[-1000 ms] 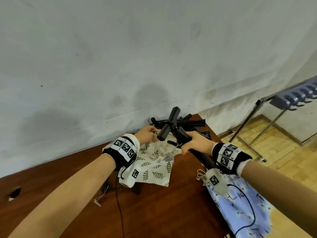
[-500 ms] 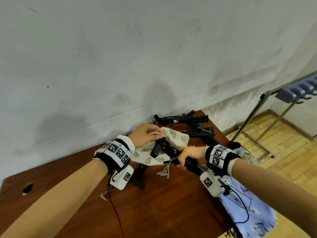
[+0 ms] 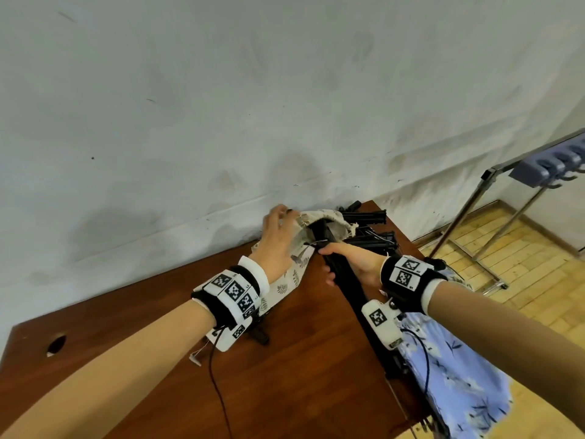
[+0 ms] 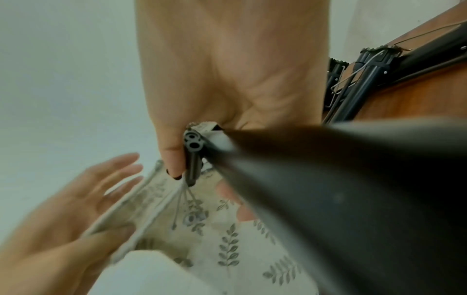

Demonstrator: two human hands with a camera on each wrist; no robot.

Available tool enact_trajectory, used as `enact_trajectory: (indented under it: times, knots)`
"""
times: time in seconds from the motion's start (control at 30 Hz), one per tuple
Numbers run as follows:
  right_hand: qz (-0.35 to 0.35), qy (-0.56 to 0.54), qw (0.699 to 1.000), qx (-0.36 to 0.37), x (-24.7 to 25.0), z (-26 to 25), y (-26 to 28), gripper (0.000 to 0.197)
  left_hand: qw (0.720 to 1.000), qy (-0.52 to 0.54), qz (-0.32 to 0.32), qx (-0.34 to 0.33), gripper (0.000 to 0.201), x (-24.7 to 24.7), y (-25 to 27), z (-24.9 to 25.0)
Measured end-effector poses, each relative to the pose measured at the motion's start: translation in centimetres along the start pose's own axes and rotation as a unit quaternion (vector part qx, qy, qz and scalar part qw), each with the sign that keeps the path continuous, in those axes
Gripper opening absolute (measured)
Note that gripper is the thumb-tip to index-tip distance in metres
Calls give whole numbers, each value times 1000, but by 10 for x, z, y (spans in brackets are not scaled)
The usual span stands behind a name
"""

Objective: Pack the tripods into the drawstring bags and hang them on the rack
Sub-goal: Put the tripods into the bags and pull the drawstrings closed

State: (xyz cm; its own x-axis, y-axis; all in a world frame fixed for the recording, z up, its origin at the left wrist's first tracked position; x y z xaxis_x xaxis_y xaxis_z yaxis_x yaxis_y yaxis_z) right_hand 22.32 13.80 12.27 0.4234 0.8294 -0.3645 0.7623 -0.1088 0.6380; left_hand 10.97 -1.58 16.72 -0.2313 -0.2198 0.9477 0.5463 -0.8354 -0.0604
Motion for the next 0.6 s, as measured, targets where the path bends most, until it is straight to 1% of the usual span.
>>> enact_trajectory:
  times: [0.03, 0.1, 0.13, 0.17, 0.23, 0.33, 0.4, 0.43, 0.53, 0.6]
  knots:
    - [-1, -6, 1000, 5, 0, 0, -1, 25, 999, -7, 14, 38, 72, 0, -4, -2]
    - [-7, -16, 1000, 5, -1, 1, -4, 31, 996, 12, 6, 87, 54, 0, -13, -6]
    - [-9, -21, 1000, 0, -2, 2, -5, 33, 995, 30, 5, 93, 43, 1, -17, -7]
    - [-12, -26, 1000, -9, -3, 3, -5, 33, 995, 43, 12, 89, 37, 0, -20, -8]
    - [-20, -42, 999, -27, -5, 5, -4, 31, 997, 53, 21, 50, 37, -1, -22, -7]
    - [-15, -79, 996, -31, -1, 7, -3, 31, 998, 17, 40, -55, 33, -3, -17, -3]
    - [-23, -104, 993, -41, 4, 5, -3, 32, 993, -7, 45, -108, 32, -5, -13, -5]
    - [-25, -107, 993, -48, 7, 5, -3, 32, 992, -11, 48, -115, 33, -6, -13, -8]
    - [-10, -84, 993, -81, 14, 8, -1, 36, 993, 22, 59, -95, 33, -8, -19, -19]
    - [-11, -68, 992, -110, 14, 13, -3, 38, 991, 55, 53, -110, 32, -7, -25, -20]
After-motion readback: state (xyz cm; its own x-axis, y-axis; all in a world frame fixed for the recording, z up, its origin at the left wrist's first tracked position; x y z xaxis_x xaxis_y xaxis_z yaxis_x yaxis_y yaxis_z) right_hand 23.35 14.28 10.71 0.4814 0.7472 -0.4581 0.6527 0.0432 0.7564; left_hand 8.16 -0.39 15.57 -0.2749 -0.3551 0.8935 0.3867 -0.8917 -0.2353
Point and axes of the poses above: each hand's wrist, its own y-axis away from the middle knuckle, its own x-axis out of the back of the hand, z = x × y, the point moved 1 cm from there along -y, towards the middle knuckle, and after that the axes turned 12 degrees about -y, right-handed, at the moved point
